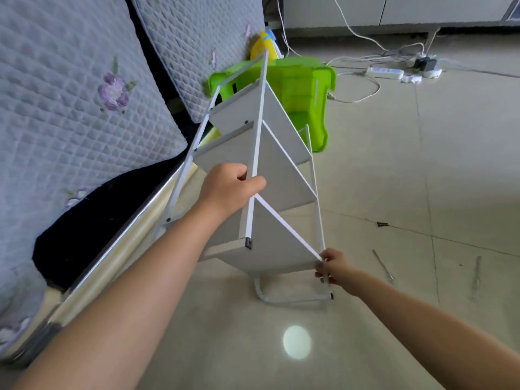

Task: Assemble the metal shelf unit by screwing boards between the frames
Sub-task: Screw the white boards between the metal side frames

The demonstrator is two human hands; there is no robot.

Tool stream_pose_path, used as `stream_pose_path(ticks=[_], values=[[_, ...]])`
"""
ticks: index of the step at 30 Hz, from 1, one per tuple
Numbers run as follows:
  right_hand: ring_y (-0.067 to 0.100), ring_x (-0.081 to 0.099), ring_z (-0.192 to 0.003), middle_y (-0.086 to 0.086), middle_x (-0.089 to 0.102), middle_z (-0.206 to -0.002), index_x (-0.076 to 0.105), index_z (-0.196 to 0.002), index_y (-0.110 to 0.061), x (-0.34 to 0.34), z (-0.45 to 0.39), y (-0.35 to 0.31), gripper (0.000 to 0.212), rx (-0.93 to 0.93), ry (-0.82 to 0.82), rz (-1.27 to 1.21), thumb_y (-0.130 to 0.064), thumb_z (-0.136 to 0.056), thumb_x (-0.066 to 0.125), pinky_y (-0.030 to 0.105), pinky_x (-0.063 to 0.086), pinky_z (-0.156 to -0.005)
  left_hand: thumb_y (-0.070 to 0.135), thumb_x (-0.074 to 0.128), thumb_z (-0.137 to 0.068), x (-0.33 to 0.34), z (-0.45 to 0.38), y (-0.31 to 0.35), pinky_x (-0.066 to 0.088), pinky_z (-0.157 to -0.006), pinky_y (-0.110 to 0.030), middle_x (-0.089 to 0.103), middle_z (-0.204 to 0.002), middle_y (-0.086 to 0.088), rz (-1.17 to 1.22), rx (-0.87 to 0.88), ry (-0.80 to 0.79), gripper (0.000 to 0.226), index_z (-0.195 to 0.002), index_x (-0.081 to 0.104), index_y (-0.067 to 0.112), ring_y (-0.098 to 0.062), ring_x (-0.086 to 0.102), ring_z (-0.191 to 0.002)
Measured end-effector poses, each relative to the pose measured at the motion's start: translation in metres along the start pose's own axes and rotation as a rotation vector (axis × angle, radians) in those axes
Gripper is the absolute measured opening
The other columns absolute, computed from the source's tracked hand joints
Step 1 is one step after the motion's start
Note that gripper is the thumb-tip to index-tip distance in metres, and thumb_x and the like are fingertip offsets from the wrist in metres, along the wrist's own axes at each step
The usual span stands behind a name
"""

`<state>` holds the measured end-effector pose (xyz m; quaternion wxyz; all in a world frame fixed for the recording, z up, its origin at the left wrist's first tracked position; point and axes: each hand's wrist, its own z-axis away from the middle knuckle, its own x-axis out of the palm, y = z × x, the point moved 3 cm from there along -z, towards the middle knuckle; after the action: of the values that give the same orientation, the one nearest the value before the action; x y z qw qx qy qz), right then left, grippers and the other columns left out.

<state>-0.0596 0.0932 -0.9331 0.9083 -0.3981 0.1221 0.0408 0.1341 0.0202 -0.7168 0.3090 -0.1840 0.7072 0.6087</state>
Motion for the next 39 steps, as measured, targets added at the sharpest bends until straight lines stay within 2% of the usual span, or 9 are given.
stream_pose_path(ticks=[3, 9, 14, 17, 23, 27, 31, 36, 39], values=[[0.020, 0.043, -0.048, 0.009, 0.046, -0.055, 0.047, -0.065, -0.011, -0.036, 0.013, -0.022, 0.026, -0.071, 0.237, 0.174, 0.010, -0.079, 0.040, 0.019, 0.035, -0.042, 0.025, 0.045, -0.054, -0.004, -0.002, -0.013, 0.014, -0.040, -0.019, 0.019, -0.036, 0.009, 0.182, -0.073, 0.057, 0.024, -0.050, 0.023, 0.017, -0.007, 0.020, -0.038], [0.024, 0.047, -0.077, 0.011, 0.053, -0.077, 0.057, -0.078, -0.006, -0.100, 0.031, -0.068, 0.014, -0.237, 0.504, 0.439, 0.004, -0.079, 0.047, 0.026, 0.034, -0.066, 0.023, 0.043, -0.056, 0.012, 0.011, -0.047, 0.020, -0.044, -0.020, 0.029, -0.051, -0.001, 0.375, -0.214, 0.095, 0.016, -0.056, 0.031, 0.012, -0.016, 0.025, -0.052], [0.029, 0.050, -0.077, 0.015, 0.053, -0.082, 0.058, -0.078, -0.003, -0.106, 0.035, -0.088, 0.013, -0.283, 0.523, 0.619, 0.003, -0.079, 0.047, 0.031, 0.041, -0.065, 0.021, 0.050, -0.062, 0.029, 0.030, -0.090, 0.029, -0.053, -0.025, 0.040, -0.045, -0.001, 0.213, -0.503, -0.119, 0.017, -0.053, 0.039, 0.012, -0.018, 0.037, -0.047], [0.025, 0.046, -0.077, 0.011, 0.046, -0.087, 0.052, -0.078, -0.006, -0.099, 0.035, -0.085, 0.010, -0.280, 0.449, 0.737, 0.001, -0.082, 0.046, 0.028, 0.036, -0.066, 0.015, 0.049, -0.079, 0.041, 0.038, -0.108, 0.032, -0.052, -0.023, 0.048, -0.056, -0.006, -0.128, -0.595, -0.347, 0.022, -0.059, 0.044, 0.012, -0.020, 0.042, -0.052], [0.022, 0.044, -0.080, 0.008, 0.043, -0.093, 0.053, -0.089, -0.009, -0.100, 0.036, -0.069, 0.011, -0.324, 0.380, 0.746, -0.001, -0.082, 0.049, 0.027, 0.035, -0.069, 0.029, 0.045, -0.088, 0.042, 0.031, -0.103, 0.043, -0.069, -0.025, 0.061, -0.089, -0.009, -0.583, -0.497, -0.340, 0.020, -0.079, 0.053, 0.013, -0.025, 0.060, -0.086], [0.025, 0.053, -0.074, 0.009, 0.052, -0.095, 0.049, -0.097, -0.012, -0.108, 0.043, -0.058, 0.020, -0.347, 0.302, 0.558, -0.003, -0.082, 0.058, 0.030, 0.045, -0.063, 0.034, 0.048, -0.089, 0.053, 0.015, -0.071, 0.039, -0.092, -0.034, 0.047, -0.126, -0.011, -0.934, -0.235, -0.174, 0.040, -0.119, 0.049, 0.009, -0.029, 0.042, -0.120], [0.021, 0.060, -0.058, 0.006, 0.053, -0.084, 0.046, -0.098, -0.011, -0.105, 0.056, -0.040, 0.029, -0.304, 0.232, 0.208, -0.001, -0.079, 0.066, 0.027, 0.053, -0.049, 0.029, 0.044, -0.091, 0.098, 0.009, -0.036, 0.041, -0.090, -0.036, 0.049, -0.122, -0.013, -0.794, -0.002, -0.287, 0.036, -0.118, 0.051, 0.006, -0.030, 0.045, -0.117], [0.017, 0.065, -0.066, 0.009, 0.064, -0.083, 0.052, -0.094, -0.006, -0.119, 0.054, -0.010, 0.021, -0.258, 0.015, -0.272, 0.013, -0.087, 0.045, 0.021, 0.056, -0.061, 0.029, 0.043, -0.092, 0.149, 0.017, 0.005, 0.046, -0.082, -0.033, 0.058, -0.110, -0.007, -0.611, 0.177, -0.415, 0.034, -0.116, 0.057, 0.009, -0.026, 0.054, -0.102], [0.015, 0.064, -0.070, 0.009, 0.064, -0.085, 0.054, -0.087, -0.011, -0.138, 0.041, 0.016, 0.028, -0.195, 0.063, -0.245, 0.012, -0.089, 0.038, 0.024, 0.052, -0.067, 0.034, 0.042, -0.094, 0.177, 0.026, 0.020, 0.045, -0.078, -0.033, 0.058, -0.108, -0.005, -0.543, 0.270, -0.435, 0.041, -0.128, 0.046, 0.012, -0.025, 0.054, -0.101]])
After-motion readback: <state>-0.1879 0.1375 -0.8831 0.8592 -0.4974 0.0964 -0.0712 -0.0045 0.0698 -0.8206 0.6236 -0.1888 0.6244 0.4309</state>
